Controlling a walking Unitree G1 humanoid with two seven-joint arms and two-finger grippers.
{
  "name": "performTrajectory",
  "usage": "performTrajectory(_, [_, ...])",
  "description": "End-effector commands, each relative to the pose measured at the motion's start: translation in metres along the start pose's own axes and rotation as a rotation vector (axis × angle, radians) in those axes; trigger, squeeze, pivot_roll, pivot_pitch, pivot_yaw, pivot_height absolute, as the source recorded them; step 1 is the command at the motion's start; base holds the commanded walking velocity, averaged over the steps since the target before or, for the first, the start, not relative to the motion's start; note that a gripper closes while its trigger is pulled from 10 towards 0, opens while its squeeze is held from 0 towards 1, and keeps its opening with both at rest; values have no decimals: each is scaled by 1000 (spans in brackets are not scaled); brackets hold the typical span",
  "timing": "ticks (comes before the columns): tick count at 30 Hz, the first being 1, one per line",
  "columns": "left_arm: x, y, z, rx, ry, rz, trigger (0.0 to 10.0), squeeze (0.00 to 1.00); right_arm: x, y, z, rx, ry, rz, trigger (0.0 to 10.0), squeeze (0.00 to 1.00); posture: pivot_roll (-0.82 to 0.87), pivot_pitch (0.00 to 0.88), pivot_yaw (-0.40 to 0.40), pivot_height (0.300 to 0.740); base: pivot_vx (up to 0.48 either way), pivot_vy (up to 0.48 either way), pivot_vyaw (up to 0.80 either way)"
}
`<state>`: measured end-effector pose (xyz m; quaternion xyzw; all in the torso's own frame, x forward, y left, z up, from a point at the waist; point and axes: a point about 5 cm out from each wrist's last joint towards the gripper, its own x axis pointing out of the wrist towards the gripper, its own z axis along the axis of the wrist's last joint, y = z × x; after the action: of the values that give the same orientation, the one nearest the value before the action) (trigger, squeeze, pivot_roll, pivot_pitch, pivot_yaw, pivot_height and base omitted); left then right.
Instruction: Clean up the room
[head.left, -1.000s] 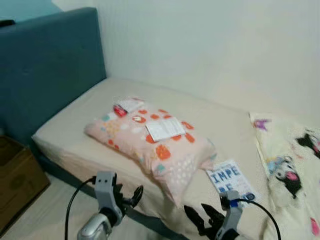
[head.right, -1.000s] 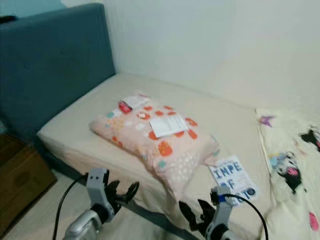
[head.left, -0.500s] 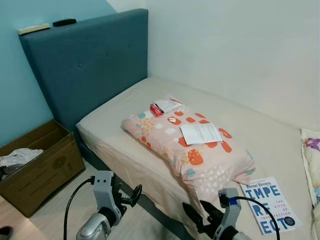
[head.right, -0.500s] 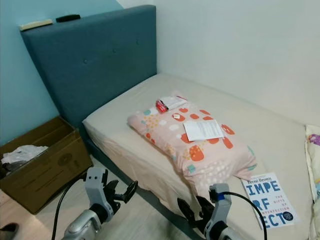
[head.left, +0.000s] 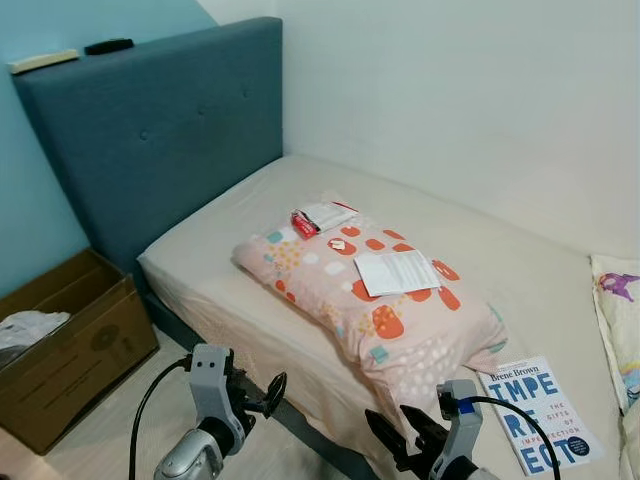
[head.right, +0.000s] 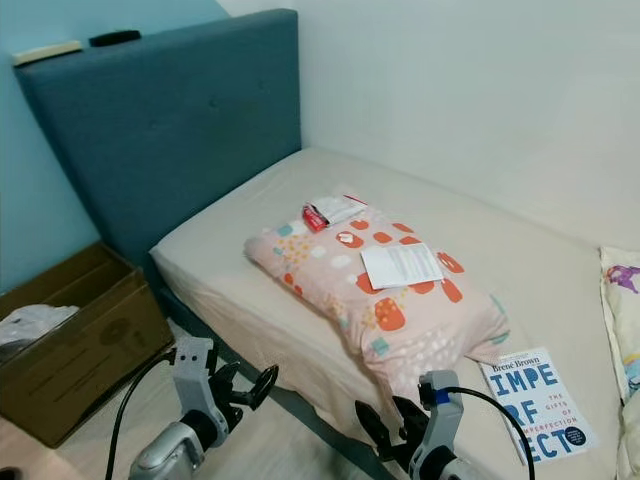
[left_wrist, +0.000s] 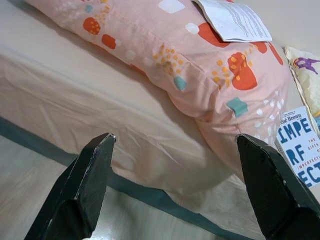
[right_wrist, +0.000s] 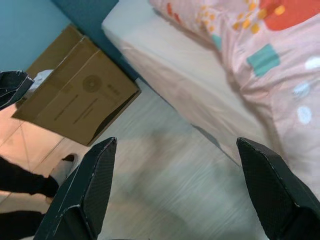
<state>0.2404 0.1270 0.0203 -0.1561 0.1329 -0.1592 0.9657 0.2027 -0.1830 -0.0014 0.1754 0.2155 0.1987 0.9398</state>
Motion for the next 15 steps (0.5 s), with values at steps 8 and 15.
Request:
performTrajectory(8, [-4, 4, -6, -27, 13, 24, 10000, 0, 0, -2, 2, -26, -4, -27, 10000, 0, -23, 30, -65, 726, 296, 0, 0])
performTrajectory(15, [-4, 3, -7, -32, 11, 30, 10000, 0, 0, -4, 3, -36, 2, -32, 10000, 0, -27, 26, -71, 726, 296, 0, 0])
